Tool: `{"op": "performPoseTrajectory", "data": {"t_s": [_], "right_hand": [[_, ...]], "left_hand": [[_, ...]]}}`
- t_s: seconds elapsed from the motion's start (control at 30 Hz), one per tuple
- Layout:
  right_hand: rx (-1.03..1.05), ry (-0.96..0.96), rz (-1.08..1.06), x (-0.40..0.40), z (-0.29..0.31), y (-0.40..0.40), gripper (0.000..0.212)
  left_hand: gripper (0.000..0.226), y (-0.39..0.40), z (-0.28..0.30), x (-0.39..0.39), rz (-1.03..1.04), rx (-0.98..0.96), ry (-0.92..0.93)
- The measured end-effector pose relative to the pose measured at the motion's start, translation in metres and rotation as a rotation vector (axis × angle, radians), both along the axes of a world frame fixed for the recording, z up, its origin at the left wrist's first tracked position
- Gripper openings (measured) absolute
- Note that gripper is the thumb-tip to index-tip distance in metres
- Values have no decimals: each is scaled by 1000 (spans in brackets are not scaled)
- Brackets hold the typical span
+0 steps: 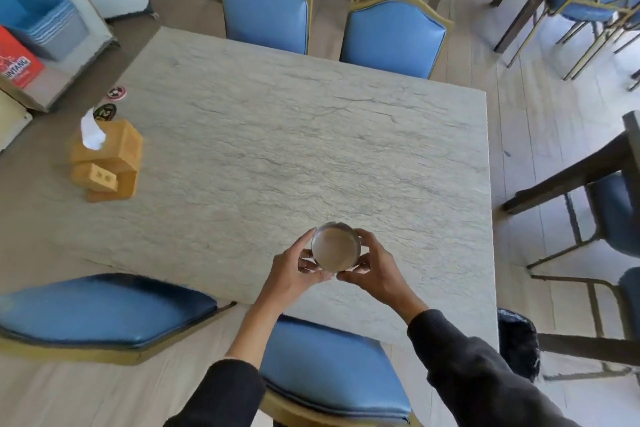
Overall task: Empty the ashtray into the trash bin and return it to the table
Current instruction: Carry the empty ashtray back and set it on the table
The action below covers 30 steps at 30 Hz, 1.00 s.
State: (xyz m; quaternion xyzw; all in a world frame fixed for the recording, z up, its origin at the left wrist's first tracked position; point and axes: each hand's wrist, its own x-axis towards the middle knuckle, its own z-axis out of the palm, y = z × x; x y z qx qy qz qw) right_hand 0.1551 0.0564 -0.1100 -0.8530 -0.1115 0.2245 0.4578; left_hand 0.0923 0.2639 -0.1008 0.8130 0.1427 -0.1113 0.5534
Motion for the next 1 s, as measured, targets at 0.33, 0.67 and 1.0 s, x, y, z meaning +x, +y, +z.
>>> {"op": "performPoseTrajectory", "data": {"t_s": [0.33,0.67,1.0], "right_hand": [[-60,7,-159,54,-26,69,87],[-168,27,-201,133,-79,106,85],[-217,-73,-189,220,-101,171,86]], "left_hand": [[90,66,-29,88,-141,129,-49],[90,89,-79,178,-157,193,26],[94,142,-110,261,-59,331,2]]}}
